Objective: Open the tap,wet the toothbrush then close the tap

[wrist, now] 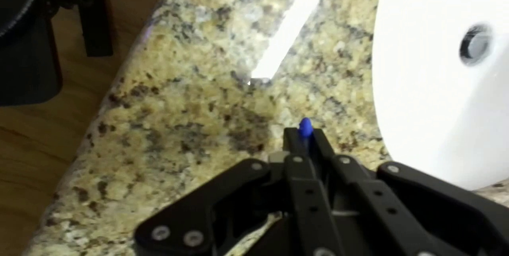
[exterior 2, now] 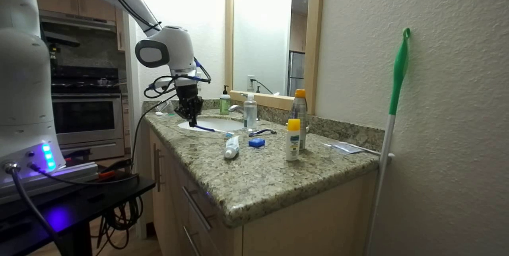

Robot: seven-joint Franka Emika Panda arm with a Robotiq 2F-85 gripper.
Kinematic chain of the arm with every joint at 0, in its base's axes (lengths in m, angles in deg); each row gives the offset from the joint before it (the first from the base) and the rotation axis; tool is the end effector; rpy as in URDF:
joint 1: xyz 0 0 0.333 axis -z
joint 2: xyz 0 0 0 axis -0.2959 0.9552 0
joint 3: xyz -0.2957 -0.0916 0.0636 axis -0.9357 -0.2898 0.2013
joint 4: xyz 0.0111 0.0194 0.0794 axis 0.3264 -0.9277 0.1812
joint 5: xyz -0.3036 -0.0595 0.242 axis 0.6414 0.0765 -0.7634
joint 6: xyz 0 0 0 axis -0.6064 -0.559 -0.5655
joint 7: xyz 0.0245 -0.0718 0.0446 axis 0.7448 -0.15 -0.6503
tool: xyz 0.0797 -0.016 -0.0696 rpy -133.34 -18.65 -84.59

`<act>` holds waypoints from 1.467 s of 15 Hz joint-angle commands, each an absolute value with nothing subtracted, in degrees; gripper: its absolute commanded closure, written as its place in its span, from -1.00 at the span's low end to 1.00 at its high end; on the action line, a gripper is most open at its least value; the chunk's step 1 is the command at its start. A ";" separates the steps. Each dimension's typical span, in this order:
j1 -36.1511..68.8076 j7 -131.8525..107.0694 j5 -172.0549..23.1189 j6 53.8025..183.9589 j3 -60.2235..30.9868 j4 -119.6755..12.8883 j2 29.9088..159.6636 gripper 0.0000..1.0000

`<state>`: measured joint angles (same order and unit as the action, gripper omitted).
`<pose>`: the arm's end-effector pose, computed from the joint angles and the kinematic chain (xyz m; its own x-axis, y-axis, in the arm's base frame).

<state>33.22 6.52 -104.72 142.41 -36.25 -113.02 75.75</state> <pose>0.3118 -0.3004 0.2662 0.0048 -0.9998 -0.0214 -0.9650 0.0010 -0.2623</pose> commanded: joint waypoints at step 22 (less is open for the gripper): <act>23.21 32.11 -69.23 150.27 -33.67 -105.47 86.05 -1.00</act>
